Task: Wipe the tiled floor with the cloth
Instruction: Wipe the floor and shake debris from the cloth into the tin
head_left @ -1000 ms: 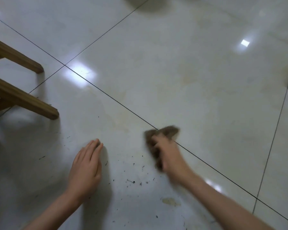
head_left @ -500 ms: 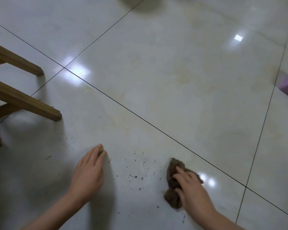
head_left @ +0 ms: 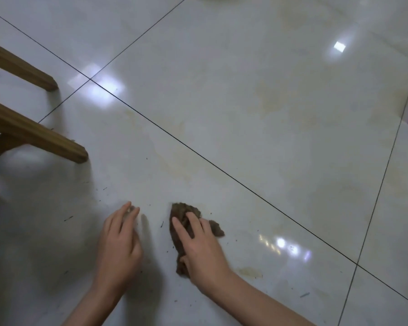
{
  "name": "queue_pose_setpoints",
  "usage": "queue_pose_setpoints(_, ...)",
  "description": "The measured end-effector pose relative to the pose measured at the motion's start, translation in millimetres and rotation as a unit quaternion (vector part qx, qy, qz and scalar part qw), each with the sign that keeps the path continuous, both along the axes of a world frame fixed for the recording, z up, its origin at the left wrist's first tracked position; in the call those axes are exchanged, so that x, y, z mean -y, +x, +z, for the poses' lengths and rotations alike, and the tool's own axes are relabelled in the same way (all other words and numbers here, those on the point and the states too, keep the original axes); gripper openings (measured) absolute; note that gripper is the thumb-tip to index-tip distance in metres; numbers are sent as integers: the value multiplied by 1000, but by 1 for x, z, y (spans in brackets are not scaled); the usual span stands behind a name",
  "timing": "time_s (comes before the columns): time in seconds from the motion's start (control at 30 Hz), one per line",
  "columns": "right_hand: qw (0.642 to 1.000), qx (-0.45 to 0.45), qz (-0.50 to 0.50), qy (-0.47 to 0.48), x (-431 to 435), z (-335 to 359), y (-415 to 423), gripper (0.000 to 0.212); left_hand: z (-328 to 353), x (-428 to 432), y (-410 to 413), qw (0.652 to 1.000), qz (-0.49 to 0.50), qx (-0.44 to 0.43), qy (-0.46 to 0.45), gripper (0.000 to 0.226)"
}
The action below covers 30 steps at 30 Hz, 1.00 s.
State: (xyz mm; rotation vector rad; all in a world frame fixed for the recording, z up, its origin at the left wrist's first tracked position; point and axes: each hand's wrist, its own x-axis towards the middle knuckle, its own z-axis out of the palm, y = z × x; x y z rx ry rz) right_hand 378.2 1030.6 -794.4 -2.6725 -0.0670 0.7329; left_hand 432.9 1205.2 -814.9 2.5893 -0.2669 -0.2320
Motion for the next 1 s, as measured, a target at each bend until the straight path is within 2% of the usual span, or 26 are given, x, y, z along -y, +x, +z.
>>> queue_pose_setpoints(0.17, 998, 11, 36, 44, -18, -5, 34, 90, 6, -10, 5, 998, 49, 3, -29, 47)
queue_pose_setpoints(0.2, 998, 13, 42, 46, -21, -5, 33, 84, 8, -13, 5, 998, 57, -2, -29, 47)
queue_pose_setpoints(0.33, 991, 63, 85, 80, -26, -2, 20, 35, 18, -16, 3, 996, 81, -1, -36, 43)
queue_pose_setpoints(0.43, 992, 44, 98, 65, -30, -2, 15, 26, 24, -10, 1, 996, 81, -7, -38, 37)
queue_pose_setpoints(0.53, 996, 11, 70, 52, -29, -1, 14, 23, 31, 1, -2, 998, 55, -21, -30, 37)
queue_pose_setpoints(0.6, 996, -14, -14, 90, -22, 2, 12, 23, 35, 11, -2, 998, 41, -36, -28, 37)
queue_pose_setpoints(0.7, 952, -50, -222, 204, 7, 16, 14, 27, 42, 30, 4, 999, 12, -34, -19, 38)
queue_pose_setpoints(0.8, 883, -28, -352, 311, 57, 40, 21, 26, 55, 57, 12, 999, -24, -24, -11, 38)
queue_pose_setpoints(0.87, 831, 2, -400, 386, 97, 65, 25, 28, 66, 81, 19, 998, -52, -20, -13, 38)
queue_pose_setpoints(1.0, 760, 52, -449, 467, 177, 114, 20, 33, 93, 145, 33, 993, -119, -18, -6, 38)
